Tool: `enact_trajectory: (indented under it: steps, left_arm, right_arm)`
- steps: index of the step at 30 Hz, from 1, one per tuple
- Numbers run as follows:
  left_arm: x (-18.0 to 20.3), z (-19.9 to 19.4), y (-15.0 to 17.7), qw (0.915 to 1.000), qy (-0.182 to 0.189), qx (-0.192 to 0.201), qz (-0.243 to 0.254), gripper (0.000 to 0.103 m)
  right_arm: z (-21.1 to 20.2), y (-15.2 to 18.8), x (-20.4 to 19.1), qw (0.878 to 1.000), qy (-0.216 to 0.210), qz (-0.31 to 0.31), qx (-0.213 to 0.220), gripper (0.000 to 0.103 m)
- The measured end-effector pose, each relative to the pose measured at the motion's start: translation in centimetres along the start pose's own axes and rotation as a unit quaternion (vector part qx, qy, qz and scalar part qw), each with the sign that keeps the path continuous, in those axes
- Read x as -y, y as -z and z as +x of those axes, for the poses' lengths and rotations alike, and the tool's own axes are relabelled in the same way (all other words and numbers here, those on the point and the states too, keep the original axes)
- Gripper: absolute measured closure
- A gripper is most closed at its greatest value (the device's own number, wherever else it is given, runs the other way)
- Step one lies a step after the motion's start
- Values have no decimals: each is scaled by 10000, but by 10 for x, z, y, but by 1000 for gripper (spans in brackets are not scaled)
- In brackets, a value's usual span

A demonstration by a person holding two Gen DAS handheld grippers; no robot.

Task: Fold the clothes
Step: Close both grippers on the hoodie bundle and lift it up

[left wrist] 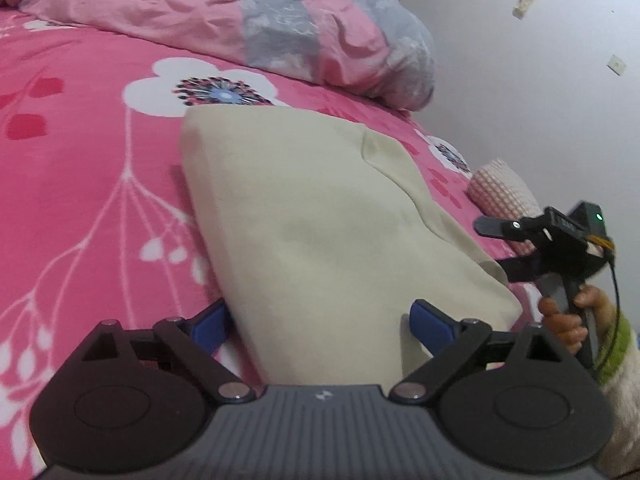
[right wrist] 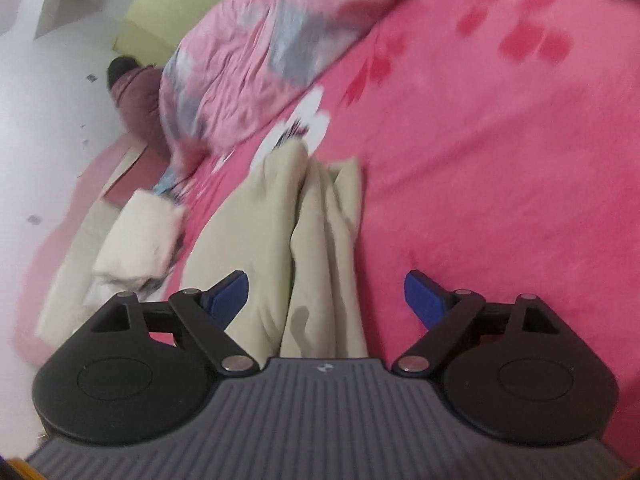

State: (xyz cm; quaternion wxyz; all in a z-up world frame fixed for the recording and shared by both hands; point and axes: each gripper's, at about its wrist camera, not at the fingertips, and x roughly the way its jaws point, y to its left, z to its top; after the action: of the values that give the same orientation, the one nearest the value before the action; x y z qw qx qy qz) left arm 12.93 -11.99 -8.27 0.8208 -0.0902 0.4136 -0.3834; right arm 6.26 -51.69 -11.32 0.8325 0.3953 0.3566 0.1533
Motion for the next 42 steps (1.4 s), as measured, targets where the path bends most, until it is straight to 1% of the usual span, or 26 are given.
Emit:
enact_trajectory:
  steps: [2, 6, 10, 11, 12, 13, 14, 15, 16, 19, 21, 24, 27, 32, 35, 38, 40, 42]
  left_arm:
    - [-1, 4, -2, 10000, 76, -6, 6, 3]
    - [-4, 12, -6, 9997, 228, -19, 18, 2]
    - [-9, 18, -10, 9991, 377, 24, -165, 0]
    - [-10, 20, -11, 9990, 401, 38, -204, 0]
    - [-9, 20, -11, 9990, 383, 38, -215, 0]
    - [-8, 20, -12, 9991, 366, 38, -225, 0]
    - [-6, 19, -13, 9992, 321, 31, -221, 1]
    - [-4, 18, -13, 9994, 277, 23, -217, 2]
    - [-2, 17, -14, 9995, 232, 16, -213, 4]
    - [2, 13, -17, 9996, 148, 19, -241, 8]
    - [6, 9, -19, 9996, 128, 30, -269, 10]
    - [15, -2, -21, 9996, 149, 134, -204, 11]
    - [28, -14, -21, 9995, 173, 271, 0, 11]
    - [48, -28, -28, 9984, 443, 346, 52, 11]
    - [72, -32, -35, 9973, 580, 379, 264, 11]
    - [106, -27, -47, 9944, 800, 394, 560, 11]
    - [133, -17, -56, 9909, 1023, 350, 797, 11]
    - [165, 0, -67, 9861, 1250, 290, 1058, 11]
  right_arm:
    - [11, -4, -1, 9995, -183, -79, -240, 16]
    - [36, -17, -5, 9955, -617, -91, -712, 17]
    - [63, -29, -24, 9909, -700, -383, -1085, 18]
    - [67, -30, -27, 9906, -657, -435, -1122, 20]
    - [72, -32, -31, 9903, -607, -483, -1152, 24]
    - [76, -33, -34, 9900, -557, -532, -1182, 31]
    - [80, -35, -38, 9896, -507, -581, -1212, 36]
    - [81, -35, -40, 9899, -428, -603, -1206, 45]
    - [79, -35, -43, 9902, -383, -630, -1186, 49]
    - [73, -31, -56, 9902, -189, -915, -1038, 58]
    - [70, -29, -67, 9892, -57, -1144, -916, 61]
    - [61, -24, -81, 9869, 24, -1430, -744, 63]
    - [52, -21, -90, 9853, 73, -1602, -588, 64]
    - [27, -14, -108, 9840, 123, -1753, -287, 65]
    - [0, -11, -116, 9811, 138, -1930, -40, 65]
    - [-38, -15, -120, 9764, 145, -2135, 297, 65]
    - [-67, -20, -121, 9717, 216, -2291, 539, 65]
    - [-101, -29, -119, 9654, 385, -2460, 777, 65]
